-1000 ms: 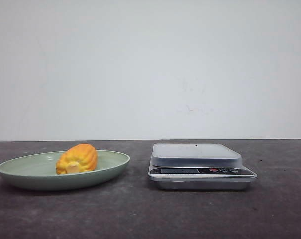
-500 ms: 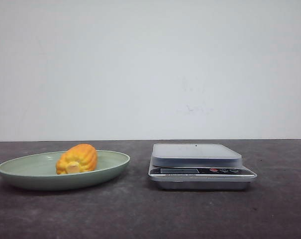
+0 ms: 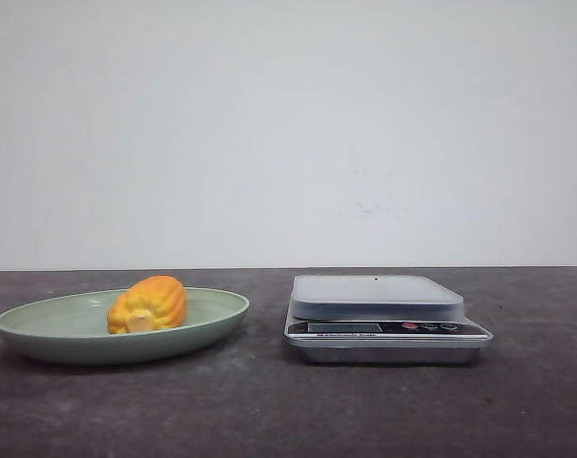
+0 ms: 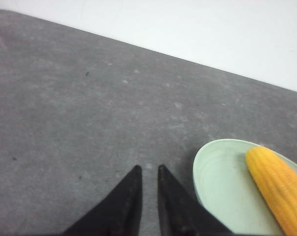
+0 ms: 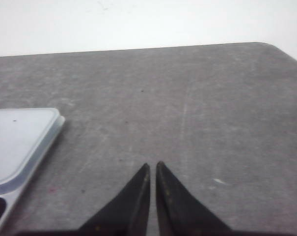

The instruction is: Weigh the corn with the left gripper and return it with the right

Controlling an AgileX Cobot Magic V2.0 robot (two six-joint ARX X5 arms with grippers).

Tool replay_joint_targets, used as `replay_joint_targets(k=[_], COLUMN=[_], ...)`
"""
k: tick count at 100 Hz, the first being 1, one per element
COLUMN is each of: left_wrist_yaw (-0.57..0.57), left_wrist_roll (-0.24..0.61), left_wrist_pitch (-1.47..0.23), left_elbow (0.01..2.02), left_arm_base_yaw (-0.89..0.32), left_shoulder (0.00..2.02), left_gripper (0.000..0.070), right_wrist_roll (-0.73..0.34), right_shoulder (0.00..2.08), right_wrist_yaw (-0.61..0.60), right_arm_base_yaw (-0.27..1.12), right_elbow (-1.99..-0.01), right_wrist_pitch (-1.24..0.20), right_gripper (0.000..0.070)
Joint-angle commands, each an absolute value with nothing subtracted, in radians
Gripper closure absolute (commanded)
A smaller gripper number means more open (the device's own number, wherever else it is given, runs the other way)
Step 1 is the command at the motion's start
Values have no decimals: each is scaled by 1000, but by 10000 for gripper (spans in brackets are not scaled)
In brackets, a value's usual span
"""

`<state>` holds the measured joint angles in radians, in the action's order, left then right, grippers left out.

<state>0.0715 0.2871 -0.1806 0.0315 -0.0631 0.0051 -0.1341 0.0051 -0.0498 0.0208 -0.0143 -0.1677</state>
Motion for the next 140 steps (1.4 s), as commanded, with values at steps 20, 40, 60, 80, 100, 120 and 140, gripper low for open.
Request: replay_joint_targets(k=[20, 40, 60, 80, 100, 120, 140], left_wrist_yaw=[49, 27, -93, -155, -118, -44, 9], left_wrist_roll=[459, 413, 374, 336, 301, 279, 308], left_wrist_pitch=[-163, -166, -244, -359, -390, -381, -357], left_elbow=[128, 370, 627, 829, 979, 1008, 1008], left_arm_base_yaw=[-63, -63, -64, -103, -247, -379, -457], left_shoulder=[43, 235, 467, 685, 936, 1208, 1451], left_gripper=[688, 689, 259, 269, 270, 269, 265], right_wrist_roll=[-323, -309, -301, -298, -253, -233, -212], right_shoulder=[69, 270, 393, 427, 526, 638, 685], right_wrist_yaw=[-52, -65, -139, -207, -227, -265, -265], right_arm_base_yaw=[24, 24, 24, 24, 34, 53, 57], right_elbow=[-173, -394, -563, -664, -802, -892, -902], right_wrist_pitch=[-165, -208, -264, -303, -431, -523, -544], right_gripper=[696, 696, 339, 302, 297, 271, 269])
